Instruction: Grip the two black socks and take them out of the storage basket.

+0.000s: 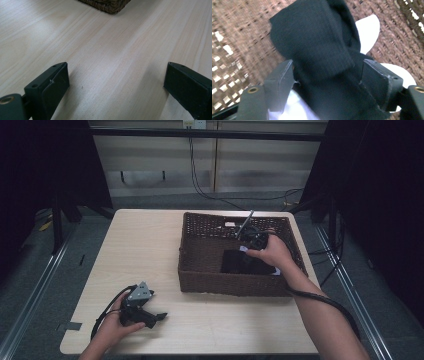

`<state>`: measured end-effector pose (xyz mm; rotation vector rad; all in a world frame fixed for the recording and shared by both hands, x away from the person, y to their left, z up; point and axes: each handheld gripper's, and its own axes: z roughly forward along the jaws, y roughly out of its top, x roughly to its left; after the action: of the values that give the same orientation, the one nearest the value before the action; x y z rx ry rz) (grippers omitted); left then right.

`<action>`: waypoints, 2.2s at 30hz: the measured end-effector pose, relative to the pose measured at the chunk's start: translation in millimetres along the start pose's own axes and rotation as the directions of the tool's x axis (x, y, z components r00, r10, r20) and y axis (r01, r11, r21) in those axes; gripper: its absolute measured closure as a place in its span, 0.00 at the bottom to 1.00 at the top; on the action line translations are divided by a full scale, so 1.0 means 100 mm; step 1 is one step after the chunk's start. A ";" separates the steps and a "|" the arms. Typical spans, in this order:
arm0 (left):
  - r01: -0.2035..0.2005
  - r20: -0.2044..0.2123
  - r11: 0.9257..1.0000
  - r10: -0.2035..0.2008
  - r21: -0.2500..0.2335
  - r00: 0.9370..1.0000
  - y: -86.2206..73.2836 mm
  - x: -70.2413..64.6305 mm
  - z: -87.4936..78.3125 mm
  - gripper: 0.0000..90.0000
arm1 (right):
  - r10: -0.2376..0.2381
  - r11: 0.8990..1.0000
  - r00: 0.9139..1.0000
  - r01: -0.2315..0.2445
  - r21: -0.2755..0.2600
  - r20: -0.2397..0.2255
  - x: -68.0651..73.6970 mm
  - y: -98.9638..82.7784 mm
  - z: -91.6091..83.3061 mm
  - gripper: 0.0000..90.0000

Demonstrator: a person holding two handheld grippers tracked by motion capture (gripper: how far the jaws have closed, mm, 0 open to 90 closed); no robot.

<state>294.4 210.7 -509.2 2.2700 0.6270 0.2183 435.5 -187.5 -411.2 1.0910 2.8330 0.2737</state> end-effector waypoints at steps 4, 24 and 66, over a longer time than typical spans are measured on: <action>-0.001 -0.001 1.000 0.001 0.000 1.000 0.00 0.00 0.00 0.06 | 0.025 1.000 1.000 -0.025 -0.004 -0.015 -0.04 0.00 0.13 0.54; 0.000 -0.002 1.000 0.000 -0.003 1.000 0.00 0.00 0.00 0.06 | 0.113 0.991 0.990 -0.106 0.082 -0.080 -0.20 -0.56 -0.11 0.86; -0.001 -0.001 1.000 0.001 0.000 1.000 0.00 0.00 0.00 0.06 | -0.021 0.999 0.994 0.025 0.040 -0.108 0.01 0.14 -0.34 0.92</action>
<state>294.3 210.7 -509.2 2.2701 0.6265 0.2201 439.2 -180.9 -374.9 1.0822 2.9565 0.2817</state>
